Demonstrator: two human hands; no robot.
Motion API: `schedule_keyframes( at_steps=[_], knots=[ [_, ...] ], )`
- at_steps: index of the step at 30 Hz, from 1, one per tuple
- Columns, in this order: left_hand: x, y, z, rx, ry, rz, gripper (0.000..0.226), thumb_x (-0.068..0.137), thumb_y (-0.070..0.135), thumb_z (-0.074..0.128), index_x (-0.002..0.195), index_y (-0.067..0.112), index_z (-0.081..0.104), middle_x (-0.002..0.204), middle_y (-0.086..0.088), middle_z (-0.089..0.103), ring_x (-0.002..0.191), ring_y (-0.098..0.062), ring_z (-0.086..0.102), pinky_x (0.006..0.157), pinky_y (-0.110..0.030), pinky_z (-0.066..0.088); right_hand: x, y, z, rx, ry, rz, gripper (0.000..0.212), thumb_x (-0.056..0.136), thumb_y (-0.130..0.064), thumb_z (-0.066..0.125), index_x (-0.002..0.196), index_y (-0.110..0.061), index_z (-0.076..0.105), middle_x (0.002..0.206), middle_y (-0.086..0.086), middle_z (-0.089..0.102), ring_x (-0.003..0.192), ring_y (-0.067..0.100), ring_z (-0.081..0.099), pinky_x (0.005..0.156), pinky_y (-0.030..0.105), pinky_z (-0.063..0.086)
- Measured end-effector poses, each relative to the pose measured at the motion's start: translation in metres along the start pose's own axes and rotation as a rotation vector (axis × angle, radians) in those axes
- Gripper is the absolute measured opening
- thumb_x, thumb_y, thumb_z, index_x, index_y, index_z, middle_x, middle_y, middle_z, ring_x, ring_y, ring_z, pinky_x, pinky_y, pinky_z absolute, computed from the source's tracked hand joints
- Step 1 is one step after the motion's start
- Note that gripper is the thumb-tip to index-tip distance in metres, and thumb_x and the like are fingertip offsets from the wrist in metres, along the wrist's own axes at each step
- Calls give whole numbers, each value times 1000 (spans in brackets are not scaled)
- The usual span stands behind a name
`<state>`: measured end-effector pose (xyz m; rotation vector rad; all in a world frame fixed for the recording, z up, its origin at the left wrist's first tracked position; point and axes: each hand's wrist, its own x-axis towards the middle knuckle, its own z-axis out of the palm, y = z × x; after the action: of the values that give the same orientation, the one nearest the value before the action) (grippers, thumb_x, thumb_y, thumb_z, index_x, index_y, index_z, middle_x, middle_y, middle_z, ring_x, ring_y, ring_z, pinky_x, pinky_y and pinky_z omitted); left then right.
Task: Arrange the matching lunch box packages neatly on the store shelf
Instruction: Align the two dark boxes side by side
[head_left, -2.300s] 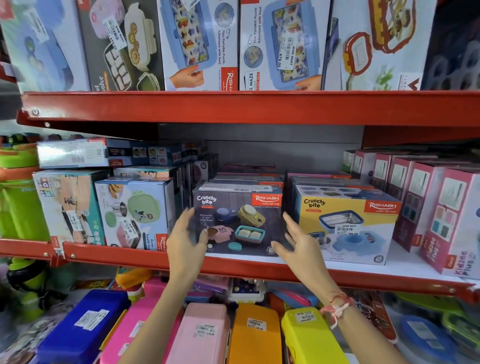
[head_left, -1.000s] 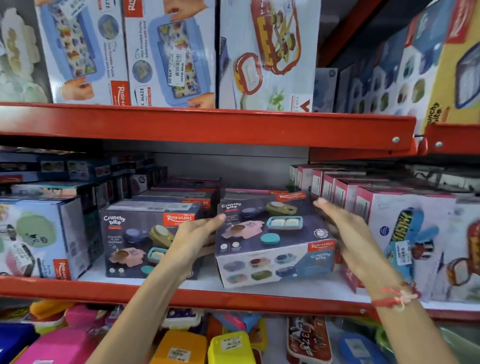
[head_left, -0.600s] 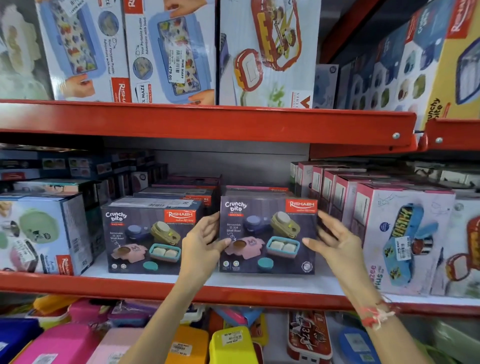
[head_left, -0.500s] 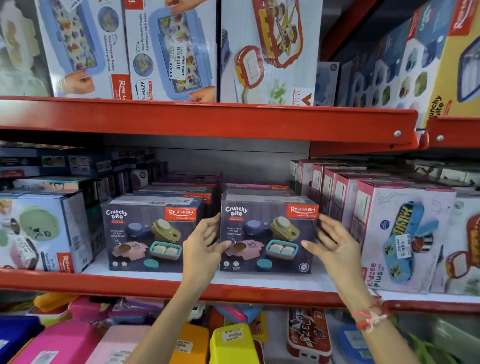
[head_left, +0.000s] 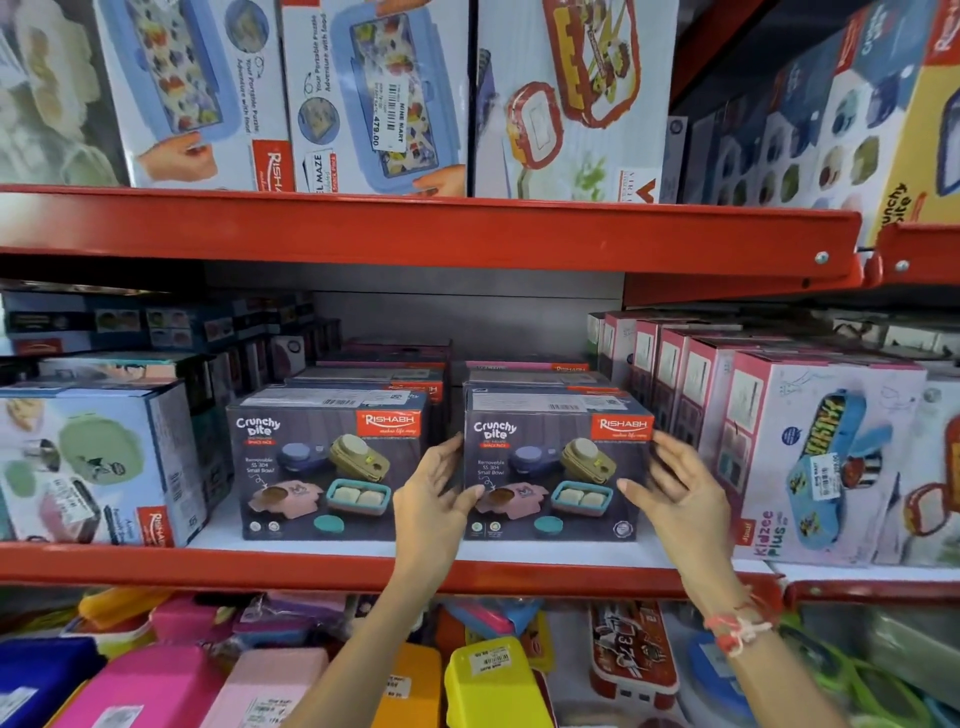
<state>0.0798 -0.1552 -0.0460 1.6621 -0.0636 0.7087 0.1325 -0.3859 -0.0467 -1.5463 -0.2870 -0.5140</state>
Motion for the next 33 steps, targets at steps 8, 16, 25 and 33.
schedule_keyframes(
  at_steps=[8,16,25,33],
  knots=[
    [-30,-1,-54,121,154,204,23,93,20,55,111,30,65,95,15,72,63,2,61,54,-13,46,-55,-34,62,-96,229,-279,29,86,-4,64,111,-17,62,111,0,65,105,11,62,93,23,51],
    [-11,-13,-141,151,575,158,30,97,19,43,126,20,49,139,-6,41,127,-16,42,105,-32,37,-87,-52,155,103,-300,2,41,86,-45,55,125,-31,55,124,-18,59,109,-12,56,101,22,43],
    [-2,-8,-179,-68,322,-154,73,92,59,10,143,16,40,146,-7,45,135,-23,40,113,-38,27,-78,-40,185,222,-313,401,55,89,-56,48,138,-30,50,144,-4,51,132,20,47,115,48,32],
    [-13,-5,-202,-66,249,-135,66,87,65,9,125,34,53,123,0,57,118,-17,51,103,-42,39,-90,-40,177,223,-308,312,41,96,-46,42,129,-29,59,124,-7,62,112,10,59,95,31,48]
  ],
)
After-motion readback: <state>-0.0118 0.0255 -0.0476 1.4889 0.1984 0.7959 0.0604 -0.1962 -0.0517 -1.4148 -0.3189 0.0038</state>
